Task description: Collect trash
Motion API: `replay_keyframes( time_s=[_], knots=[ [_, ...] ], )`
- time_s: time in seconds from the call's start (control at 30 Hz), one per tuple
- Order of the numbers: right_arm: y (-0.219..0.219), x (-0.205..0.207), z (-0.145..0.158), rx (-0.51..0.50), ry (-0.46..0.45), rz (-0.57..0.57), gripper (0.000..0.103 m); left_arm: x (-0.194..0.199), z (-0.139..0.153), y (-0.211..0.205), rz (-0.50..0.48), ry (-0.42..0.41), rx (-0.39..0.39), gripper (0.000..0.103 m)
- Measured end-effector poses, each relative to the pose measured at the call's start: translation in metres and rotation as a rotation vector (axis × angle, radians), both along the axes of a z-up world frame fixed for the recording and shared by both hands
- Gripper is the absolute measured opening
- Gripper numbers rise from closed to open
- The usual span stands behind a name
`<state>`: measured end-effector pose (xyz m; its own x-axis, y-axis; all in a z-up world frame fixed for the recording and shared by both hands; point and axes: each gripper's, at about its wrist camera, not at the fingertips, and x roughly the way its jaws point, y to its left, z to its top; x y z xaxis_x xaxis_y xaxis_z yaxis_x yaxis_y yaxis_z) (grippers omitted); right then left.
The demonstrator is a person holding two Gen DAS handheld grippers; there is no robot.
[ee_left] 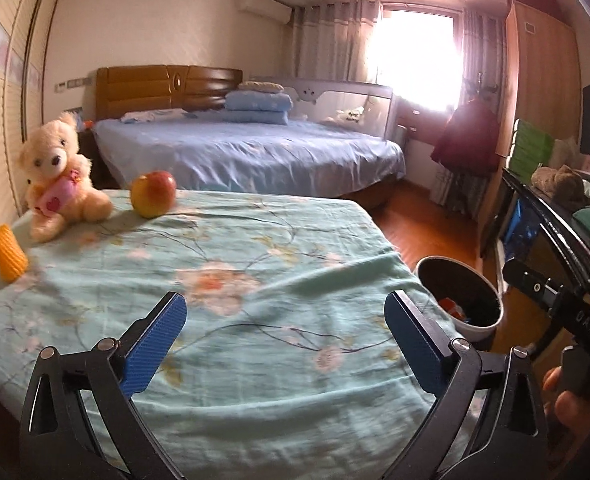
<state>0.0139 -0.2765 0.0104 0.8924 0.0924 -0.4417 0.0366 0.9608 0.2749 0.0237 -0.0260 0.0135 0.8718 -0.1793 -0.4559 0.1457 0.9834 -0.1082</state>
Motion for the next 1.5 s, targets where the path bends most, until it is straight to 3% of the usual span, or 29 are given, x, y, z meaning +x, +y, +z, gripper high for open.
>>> replay_keyframes(
  time_s=[0.7, 1.5],
  knots=[
    [0.031, -0.014, -0.010, -0.101, -0.052, 0.021, 0.103, -0.021, 0.003, -0.003, 0.041, -0.089, 0.082, 0.102],
    [0.035, -0.016, -0.009, -0.110, -0.059, 0.023, 0.103, -0.020, 0.004, -0.003, 0.038, -0.069, 0.077, 0.102]
  ],
)
